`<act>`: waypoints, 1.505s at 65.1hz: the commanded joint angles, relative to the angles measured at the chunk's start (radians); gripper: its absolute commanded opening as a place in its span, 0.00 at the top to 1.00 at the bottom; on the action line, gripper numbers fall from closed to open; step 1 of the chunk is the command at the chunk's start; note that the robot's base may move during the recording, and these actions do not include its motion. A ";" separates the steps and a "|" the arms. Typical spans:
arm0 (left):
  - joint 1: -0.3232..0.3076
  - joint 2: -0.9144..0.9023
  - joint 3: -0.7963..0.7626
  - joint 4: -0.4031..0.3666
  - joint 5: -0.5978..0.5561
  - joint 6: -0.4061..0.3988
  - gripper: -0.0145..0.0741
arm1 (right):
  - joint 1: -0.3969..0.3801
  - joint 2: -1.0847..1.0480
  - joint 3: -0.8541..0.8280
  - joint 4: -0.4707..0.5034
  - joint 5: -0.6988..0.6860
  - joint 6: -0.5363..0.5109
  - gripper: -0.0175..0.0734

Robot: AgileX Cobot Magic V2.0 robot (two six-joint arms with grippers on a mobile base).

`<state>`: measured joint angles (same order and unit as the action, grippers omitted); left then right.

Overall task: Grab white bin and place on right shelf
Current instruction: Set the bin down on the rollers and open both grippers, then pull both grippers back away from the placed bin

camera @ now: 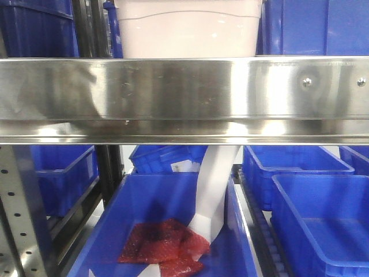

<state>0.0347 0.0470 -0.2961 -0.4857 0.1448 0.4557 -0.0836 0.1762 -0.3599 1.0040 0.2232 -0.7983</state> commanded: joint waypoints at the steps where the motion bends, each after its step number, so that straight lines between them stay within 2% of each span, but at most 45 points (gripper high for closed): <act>1: 0.002 0.012 -0.024 -0.006 -0.069 0.000 0.97 | -0.001 0.013 -0.026 0.022 -0.044 -0.015 0.75; 33: 0.002 0.012 -0.024 -0.006 -0.069 0.000 0.97 | -0.001 0.012 -0.023 0.022 -0.047 -0.015 0.75; 41: 0.002 0.012 -0.024 -0.006 -0.069 0.000 0.97 | -0.001 0.012 -0.023 0.020 -0.075 -0.015 0.75; 45: 0.002 0.012 -0.024 -0.006 -0.069 0.000 0.97 | -0.001 0.012 -0.016 -0.013 -0.119 -0.008 0.75; 47: 0.002 0.012 -0.024 -0.006 -0.069 0.000 0.97 | -0.001 0.012 -0.011 -0.052 -0.130 0.014 0.75; 51: 0.002 0.012 -0.024 -0.006 -0.069 0.000 0.97 | -0.001 0.012 0.007 -0.194 -0.125 0.127 0.75; 54: 0.002 0.012 -0.024 -0.006 -0.069 0.000 0.97 | -0.001 0.012 0.027 -0.352 -0.114 0.264 0.75; 61: 0.002 0.012 -0.024 -0.006 -0.069 0.000 0.97 | -0.001 0.012 0.084 -0.711 -0.109 0.682 0.75; 64: 0.002 0.012 -0.024 -0.006 -0.069 0.000 0.97 | -0.001 0.011 0.112 -0.841 -0.130 0.824 0.75; 68: 0.002 0.012 -0.024 -0.006 -0.069 0.000 0.97 | -0.001 0.009 0.158 -0.959 -0.200 0.951 0.75; 72: 0.002 0.012 -0.024 -0.006 -0.069 0.000 0.97 | -0.001 -0.014 0.215 -1.027 -0.308 0.974 0.75; 82: 0.002 0.012 -0.024 -0.006 -0.069 0.000 0.97 | -0.001 -0.121 0.389 -1.044 -0.533 0.963 0.75; 87: 0.002 0.012 -0.024 -0.006 -0.069 0.000 0.97 | 0.006 -0.209 0.386 -1.075 -0.398 0.912 0.75; 98: 0.002 0.014 -0.024 -0.006 -0.069 0.000 0.97 | 0.070 -0.206 0.388 -1.069 -0.373 0.903 0.75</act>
<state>0.0369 0.0453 -0.2907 -0.4851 0.1469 0.4557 -0.0366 -0.0094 0.0282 -0.0530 -0.0769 0.1186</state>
